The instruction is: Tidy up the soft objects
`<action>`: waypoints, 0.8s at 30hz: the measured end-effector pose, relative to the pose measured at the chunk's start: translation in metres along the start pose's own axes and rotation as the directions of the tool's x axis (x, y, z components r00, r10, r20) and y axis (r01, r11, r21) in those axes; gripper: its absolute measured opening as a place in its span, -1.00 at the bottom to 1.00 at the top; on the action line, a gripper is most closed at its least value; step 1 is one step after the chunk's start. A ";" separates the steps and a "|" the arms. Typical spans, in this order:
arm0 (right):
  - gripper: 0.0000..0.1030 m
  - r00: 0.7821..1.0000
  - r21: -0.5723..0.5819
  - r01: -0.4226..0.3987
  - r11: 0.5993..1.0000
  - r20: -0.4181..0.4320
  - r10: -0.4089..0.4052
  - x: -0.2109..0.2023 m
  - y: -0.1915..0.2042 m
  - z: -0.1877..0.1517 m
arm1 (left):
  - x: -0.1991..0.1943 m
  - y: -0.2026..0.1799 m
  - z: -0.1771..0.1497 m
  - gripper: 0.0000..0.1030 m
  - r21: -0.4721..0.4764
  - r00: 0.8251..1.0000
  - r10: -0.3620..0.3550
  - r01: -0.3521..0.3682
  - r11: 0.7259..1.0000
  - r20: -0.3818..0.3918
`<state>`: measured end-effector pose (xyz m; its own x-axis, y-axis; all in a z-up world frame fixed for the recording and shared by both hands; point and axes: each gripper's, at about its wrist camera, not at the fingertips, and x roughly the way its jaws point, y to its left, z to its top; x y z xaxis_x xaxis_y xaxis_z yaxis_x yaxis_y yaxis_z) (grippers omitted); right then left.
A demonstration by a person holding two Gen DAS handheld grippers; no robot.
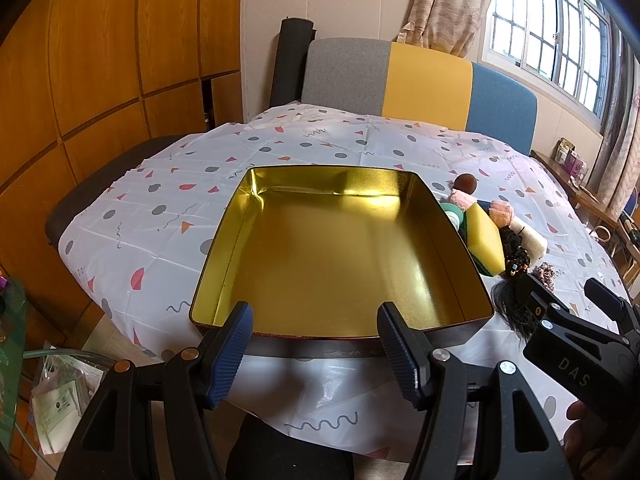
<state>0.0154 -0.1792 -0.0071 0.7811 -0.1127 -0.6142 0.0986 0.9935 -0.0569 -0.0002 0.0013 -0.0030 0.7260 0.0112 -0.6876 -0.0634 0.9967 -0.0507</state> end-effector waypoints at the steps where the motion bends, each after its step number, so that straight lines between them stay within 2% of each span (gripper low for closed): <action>1: 1.00 1.000 0.000 -0.001 1.000 0.000 0.001 0.000 0.000 0.000 | 0.000 0.000 0.000 0.27 0.000 1.000 -0.001 0.001 1.000 0.000; 16: 1.00 1.000 0.016 0.000 1.000 -0.012 0.000 0.006 -0.011 0.000 | 0.006 -0.007 0.002 0.27 0.033 0.999 -0.038 0.039 0.999 -0.024; 18: 1.00 1.000 0.024 -0.004 1.000 -0.012 0.005 0.007 -0.017 0.001 | 0.005 -0.007 0.004 0.27 0.029 0.995 -0.102 0.103 0.994 -0.023; 21: 1.00 1.000 0.069 -0.015 0.998 -0.021 0.017 0.012 -0.039 0.005 | 0.006 -0.008 0.010 0.42 -0.007 0.969 -0.242 0.242 0.970 -0.046; 23: 1.00 0.999 0.118 -0.022 0.993 -0.033 0.026 0.016 -0.063 0.008 | 0.009 -0.015 0.016 0.48 -0.018 0.947 -0.308 0.307 0.951 -0.089; 24: 1.00 0.999 0.128 -0.021 0.992 -0.039 0.026 0.018 -0.074 0.010 | 0.009 -0.020 0.018 0.48 -0.013 0.943 -0.320 0.320 0.947 -0.092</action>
<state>0.0284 -0.2547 -0.0057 0.7590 -0.0861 -0.6454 0.1604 0.9854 0.0571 0.0198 -0.0169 0.0047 0.6417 -0.3158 -0.6990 0.1638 0.9467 -0.2773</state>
